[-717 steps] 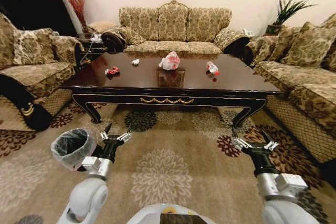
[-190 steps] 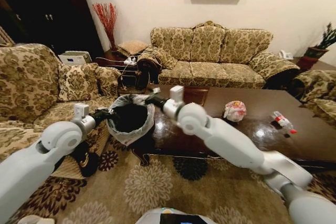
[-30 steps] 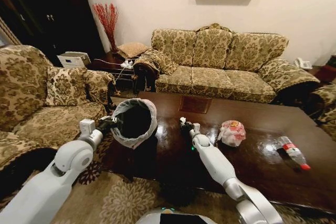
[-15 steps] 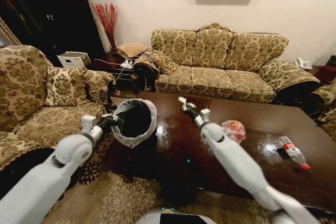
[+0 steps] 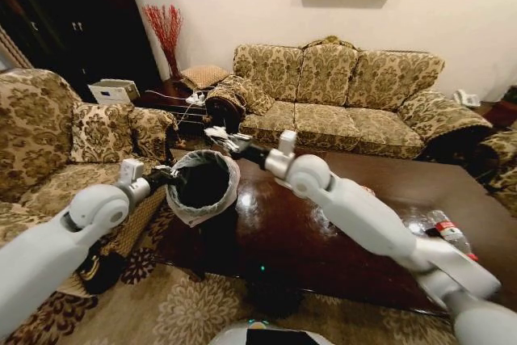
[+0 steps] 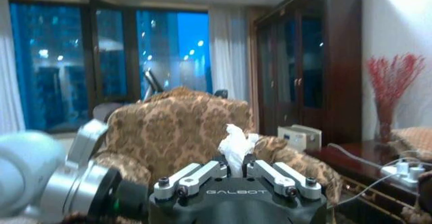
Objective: Move to the front of the table and place the trash on the table into the trash bin.
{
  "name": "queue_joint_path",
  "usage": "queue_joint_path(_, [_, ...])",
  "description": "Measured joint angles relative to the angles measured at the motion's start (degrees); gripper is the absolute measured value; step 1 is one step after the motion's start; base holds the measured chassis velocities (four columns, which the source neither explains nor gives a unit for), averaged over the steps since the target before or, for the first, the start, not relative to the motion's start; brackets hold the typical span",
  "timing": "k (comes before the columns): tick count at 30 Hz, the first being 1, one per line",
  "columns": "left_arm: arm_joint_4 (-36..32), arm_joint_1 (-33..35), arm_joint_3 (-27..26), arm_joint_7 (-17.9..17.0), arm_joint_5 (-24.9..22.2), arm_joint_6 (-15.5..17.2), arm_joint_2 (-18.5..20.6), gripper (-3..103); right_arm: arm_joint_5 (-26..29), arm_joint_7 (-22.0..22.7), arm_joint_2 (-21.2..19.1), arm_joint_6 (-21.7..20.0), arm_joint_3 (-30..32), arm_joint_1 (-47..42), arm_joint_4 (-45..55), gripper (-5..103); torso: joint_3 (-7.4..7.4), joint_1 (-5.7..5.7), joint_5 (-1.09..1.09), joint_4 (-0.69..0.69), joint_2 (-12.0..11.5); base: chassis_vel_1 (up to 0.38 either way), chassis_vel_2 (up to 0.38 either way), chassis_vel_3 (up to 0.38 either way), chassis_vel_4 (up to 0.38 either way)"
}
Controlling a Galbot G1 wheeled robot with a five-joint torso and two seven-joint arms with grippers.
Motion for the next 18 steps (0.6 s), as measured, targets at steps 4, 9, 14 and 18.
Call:
queue_joint_path(4, [0.55,0.03,-0.55,0.12,-0.26,-0.02,0.78,1,-2.48,0.02,0.89,-0.13,-2.82,0.68,-1.40,6,0.00,0.00,0.00,0.00,0.00,0.000,0.000,0.000,0.000])
queue_joint_path(9, [0.94,0.01,-0.65,0.29,-0.28,-0.13,0.85,1,-6.38,1.27,1.82,-0.11,-5.08,0.68,-1.91,10,0.00,0.00,0.00,-0.01,0.00,0.000,0.000,0.000,0.000])
queue_joint_path(14, [1.10,-0.08,-0.37,0.30,-0.15,-0.36,0.26,1,-6.78,1.89,2.19,-1.34,-5.92,1.56,-1.99,32,0.00,0.00,0.00,-0.01,0.00,0.000,0.000,0.000,0.000])
queue_joint_path(18, [1.02,-0.10,-0.27,0.30,-0.08,-0.38,-0.01,1,-6.97,1.84,2.07,-1.62,-6.15,1.87,-2.22,48,0.00,0.00,0.00,-0.01,0.00,0.000,0.000,0.000,0.000])
